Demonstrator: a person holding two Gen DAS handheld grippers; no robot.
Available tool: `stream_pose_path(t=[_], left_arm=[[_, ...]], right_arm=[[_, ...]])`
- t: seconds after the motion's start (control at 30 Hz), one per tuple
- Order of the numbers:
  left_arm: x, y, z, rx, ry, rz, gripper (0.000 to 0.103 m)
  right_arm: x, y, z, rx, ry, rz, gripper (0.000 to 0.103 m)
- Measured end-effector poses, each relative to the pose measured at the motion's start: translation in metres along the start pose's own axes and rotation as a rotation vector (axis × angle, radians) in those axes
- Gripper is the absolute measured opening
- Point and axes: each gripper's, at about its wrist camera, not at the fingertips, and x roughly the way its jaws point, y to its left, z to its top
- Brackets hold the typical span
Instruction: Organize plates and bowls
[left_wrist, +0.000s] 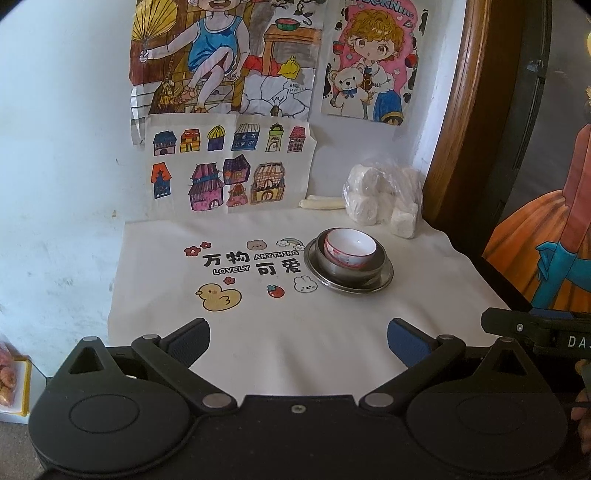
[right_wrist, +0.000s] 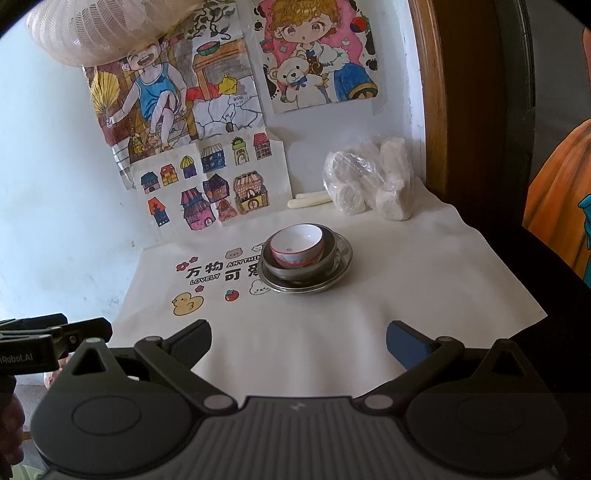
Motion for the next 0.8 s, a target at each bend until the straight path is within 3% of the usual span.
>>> stream_pose_path(t=[0.8], left_arm=[[0.0056,0.0033,-0.0015,0.003,0.014,-0.013,0.102]], right_arm=[[0.0057,-0.0017,-0.0001,0.001,0.009,0.000,0.103]])
